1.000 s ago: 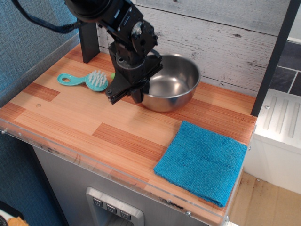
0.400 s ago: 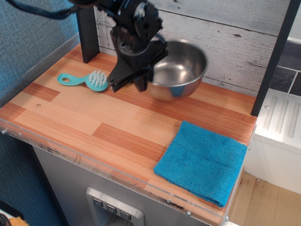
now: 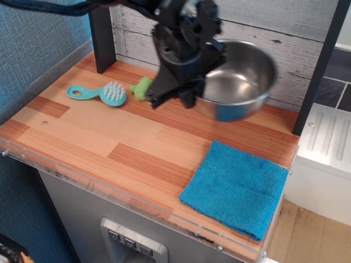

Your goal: Put the pan on the blue cloth

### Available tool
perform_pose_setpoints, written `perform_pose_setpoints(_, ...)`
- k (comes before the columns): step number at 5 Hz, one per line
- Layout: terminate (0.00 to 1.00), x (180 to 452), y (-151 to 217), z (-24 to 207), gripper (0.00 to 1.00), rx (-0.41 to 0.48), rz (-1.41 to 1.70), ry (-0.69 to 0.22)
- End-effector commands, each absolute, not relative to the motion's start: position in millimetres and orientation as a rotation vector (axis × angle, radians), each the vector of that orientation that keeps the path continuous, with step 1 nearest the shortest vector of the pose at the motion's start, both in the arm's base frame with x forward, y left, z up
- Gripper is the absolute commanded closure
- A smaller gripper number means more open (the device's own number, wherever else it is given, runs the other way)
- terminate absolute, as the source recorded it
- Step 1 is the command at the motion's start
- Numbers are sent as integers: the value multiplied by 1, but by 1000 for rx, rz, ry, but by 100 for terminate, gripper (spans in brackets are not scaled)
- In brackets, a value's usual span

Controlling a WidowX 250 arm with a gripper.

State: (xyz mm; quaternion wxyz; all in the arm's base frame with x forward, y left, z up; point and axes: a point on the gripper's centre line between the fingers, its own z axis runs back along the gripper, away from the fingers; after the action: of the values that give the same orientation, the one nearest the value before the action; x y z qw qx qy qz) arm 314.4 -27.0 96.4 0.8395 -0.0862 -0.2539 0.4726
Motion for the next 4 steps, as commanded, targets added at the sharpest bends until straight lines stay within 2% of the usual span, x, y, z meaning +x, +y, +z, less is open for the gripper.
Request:
perform_pose_setpoints(1,0,287,-76,115,100,-239,913,-553)
perform_pose_setpoints(3,0,254,-81,84,100,-190,908,-462)
perform_pose_setpoints(4,0,248,-74,76,100,-168,919,-448)
